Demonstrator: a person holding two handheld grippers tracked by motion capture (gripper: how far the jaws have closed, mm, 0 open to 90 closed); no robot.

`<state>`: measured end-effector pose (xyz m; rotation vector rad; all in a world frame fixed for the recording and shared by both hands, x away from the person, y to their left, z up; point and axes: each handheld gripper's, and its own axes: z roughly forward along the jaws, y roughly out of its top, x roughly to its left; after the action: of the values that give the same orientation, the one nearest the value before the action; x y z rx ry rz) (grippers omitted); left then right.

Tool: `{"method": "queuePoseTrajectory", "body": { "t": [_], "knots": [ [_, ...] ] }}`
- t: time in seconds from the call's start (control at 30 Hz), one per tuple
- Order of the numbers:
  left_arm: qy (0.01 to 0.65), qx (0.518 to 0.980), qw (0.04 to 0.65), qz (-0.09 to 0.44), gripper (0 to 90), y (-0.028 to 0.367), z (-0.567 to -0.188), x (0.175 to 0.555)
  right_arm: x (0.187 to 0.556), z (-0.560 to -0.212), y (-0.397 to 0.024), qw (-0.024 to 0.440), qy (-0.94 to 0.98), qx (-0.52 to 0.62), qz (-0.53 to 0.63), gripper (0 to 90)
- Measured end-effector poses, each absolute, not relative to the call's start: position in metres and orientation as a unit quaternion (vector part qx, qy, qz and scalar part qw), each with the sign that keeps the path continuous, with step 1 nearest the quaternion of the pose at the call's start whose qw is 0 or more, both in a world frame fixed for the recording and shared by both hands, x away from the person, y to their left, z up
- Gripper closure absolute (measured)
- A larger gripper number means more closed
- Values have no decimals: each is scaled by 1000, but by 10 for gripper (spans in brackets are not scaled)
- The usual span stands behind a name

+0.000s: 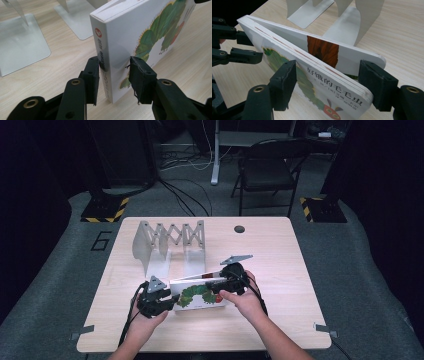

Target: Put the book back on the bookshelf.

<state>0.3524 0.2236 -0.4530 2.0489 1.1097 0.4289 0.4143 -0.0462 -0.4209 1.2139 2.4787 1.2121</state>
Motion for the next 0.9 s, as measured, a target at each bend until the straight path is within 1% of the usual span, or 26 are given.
{"method": "queuePoseTrajectory", "body": {
  "t": [0.07,0.1,0.17,0.23,0.4,0.5,0.6,0.73,0.9],
  "knots": [
    [437,802,375,162,603,224,-458,351,412,-422,-47,60,821,397,405,322],
    [435,797,383,167,602,224,-460,349,410,-421,-47,51,820,402,405,320],
    [435,797,385,168,601,225,-461,348,409,-422,-47,52,821,398,407,320],
    [433,799,386,156,592,226,-459,347,408,-423,-49,53,824,389,409,317],
    [427,802,390,150,576,226,-460,345,403,-422,-51,42,825,391,406,320],
    [412,809,392,148,571,229,-461,343,399,-426,-53,53,825,382,412,322],
    [412,807,400,141,571,230,-463,342,397,-427,-54,54,827,376,414,322],
    [403,807,408,144,558,229,-464,341,393,-429,-57,42,827,382,411,321],
    [405,802,419,130,556,233,-467,340,392,-435,-60,42,829,387,403,322]
  ]
}}
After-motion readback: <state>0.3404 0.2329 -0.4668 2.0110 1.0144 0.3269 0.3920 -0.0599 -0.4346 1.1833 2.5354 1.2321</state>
